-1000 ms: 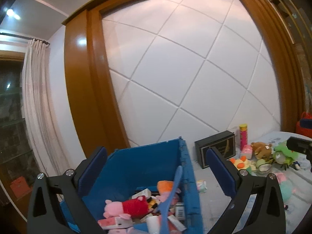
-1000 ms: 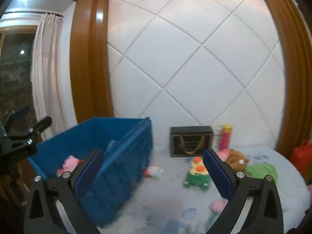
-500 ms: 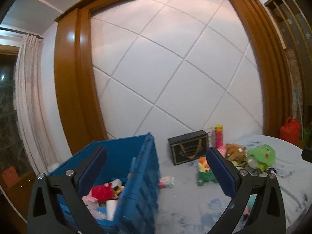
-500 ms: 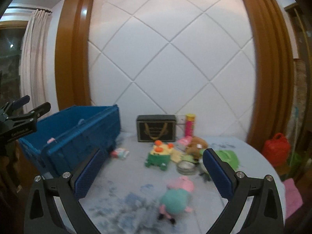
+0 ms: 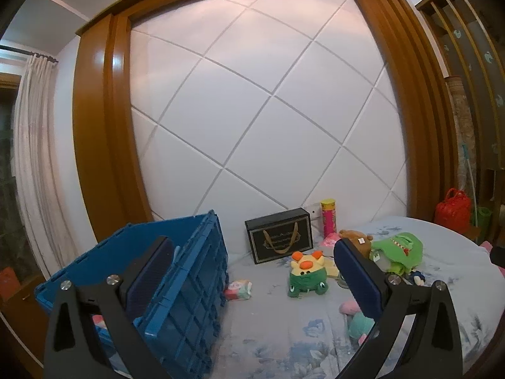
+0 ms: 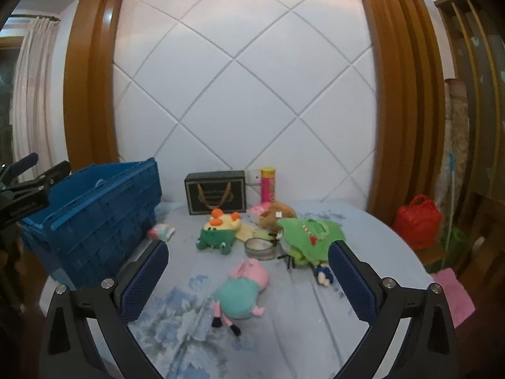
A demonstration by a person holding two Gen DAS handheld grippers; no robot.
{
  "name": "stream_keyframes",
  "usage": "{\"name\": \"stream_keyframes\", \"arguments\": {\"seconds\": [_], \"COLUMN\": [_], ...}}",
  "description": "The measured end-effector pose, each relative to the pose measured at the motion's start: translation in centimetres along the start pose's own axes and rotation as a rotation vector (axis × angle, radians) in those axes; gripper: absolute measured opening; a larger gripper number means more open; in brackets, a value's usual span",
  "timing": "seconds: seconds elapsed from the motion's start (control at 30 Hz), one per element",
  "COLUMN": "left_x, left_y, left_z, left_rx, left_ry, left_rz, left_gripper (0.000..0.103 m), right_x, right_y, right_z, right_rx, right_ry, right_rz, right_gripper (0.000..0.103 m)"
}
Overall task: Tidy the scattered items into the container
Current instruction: 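Open both grippers and withdraw them from the crate, then move the left tool toward the pink pig in teal outfit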
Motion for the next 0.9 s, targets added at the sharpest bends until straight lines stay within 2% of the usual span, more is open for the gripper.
{"name": "stream_keyframes", "arguments": {"seconds": [0.2,0.4,0.6,0.9], "left_x": [0.0,-0.1,-0.5,0.4], "left_y": [-1.1,-2.3,-3.4,-5.2], "left_z": [1.9,4.0,6.7,8.8], "left_rx": [-0.047,-0.088,-0.138,-0.185], "left_ry": [0.014,-0.019,-0.047,-0.031], "left_rz": [0.02,0.066,0.079,0.071], "left_gripper": [0.103,0.103,0.103,0.103], "right_x": [-1.2,-4.1,-6.7,-7.0], "right_y": [-1.2,-3.3,-6.6,-11.9], "right_z": [0.5,1.2,3.3,4.0], "right_rx": [-0.016,-0.059,-0.121,-0.188], "right_ry": [-0.007,0.003,-0.001,0.054], "right_rz": [0.01,-0.003,-0.028,-0.035], "right_gripper": [0.102,0.103,0.102,0.102]}}
Point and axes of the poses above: each gripper's, at about its wrist camera, not at the fingertips, and y roughly against the way its jaws point, x to its right, z to its underside, the point moved 5 cm from there along -y, roughly the way its jaws point, and after that the axes turned 3 degrees about -z, right-handed, at the moved point
